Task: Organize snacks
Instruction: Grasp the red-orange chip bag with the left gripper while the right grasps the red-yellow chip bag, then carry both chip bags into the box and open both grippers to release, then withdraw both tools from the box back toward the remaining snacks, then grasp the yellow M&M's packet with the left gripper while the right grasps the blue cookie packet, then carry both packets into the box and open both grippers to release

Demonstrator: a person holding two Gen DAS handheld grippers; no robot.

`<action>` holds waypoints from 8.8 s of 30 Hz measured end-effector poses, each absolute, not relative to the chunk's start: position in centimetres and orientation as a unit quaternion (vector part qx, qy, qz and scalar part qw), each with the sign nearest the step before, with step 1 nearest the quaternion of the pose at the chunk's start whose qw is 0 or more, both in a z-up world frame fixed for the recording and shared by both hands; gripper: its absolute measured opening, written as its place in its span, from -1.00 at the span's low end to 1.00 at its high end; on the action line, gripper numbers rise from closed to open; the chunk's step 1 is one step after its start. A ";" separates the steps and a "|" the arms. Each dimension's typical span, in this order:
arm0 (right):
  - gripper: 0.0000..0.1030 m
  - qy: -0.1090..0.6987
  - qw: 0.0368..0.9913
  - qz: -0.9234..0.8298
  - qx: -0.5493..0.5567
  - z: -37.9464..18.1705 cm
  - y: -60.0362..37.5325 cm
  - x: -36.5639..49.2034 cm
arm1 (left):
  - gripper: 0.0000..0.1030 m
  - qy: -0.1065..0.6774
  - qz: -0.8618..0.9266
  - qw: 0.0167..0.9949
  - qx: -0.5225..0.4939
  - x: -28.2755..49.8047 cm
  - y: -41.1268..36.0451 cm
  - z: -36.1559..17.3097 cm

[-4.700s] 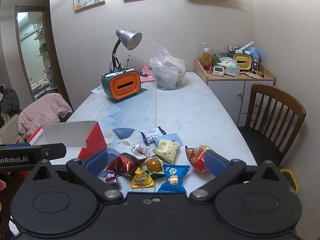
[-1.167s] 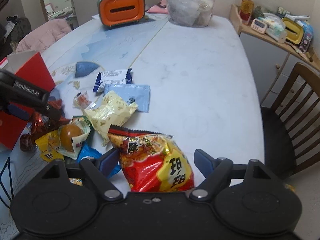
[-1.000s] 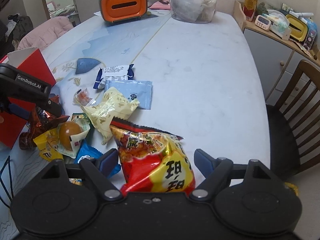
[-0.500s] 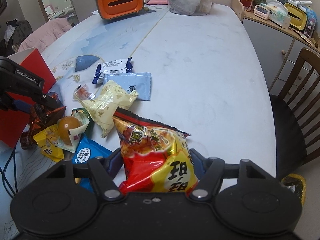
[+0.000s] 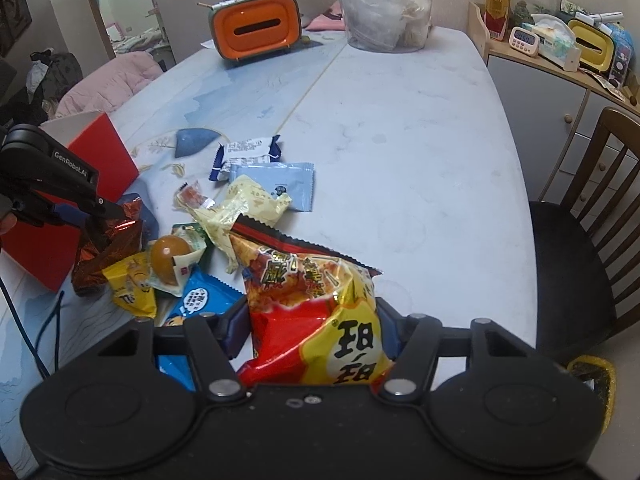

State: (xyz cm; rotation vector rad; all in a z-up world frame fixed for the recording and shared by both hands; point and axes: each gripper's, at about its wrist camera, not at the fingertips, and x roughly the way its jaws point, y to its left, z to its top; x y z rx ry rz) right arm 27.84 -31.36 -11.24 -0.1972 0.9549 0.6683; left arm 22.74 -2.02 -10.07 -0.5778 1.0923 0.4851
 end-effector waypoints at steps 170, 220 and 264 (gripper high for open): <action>0.97 0.379 0.863 0.320 -0.094 -4.2 -22.5 16.6 | 0.87 0.427 0.016 0.902 -0.063 11.9 -1.1 -3.8; -0.19 0.558 0.789 0.248 0.060 -15.7 -26.0 26.6 | -0.26 0.505 0.006 0.861 -0.057 20.0 -8.1 -14.8; -0.24 0.492 0.813 0.311 0.029 -4.4 -21.3 19.6 | -0.40 0.465 0.032 0.880 -0.096 11.6 -0.9 -4.0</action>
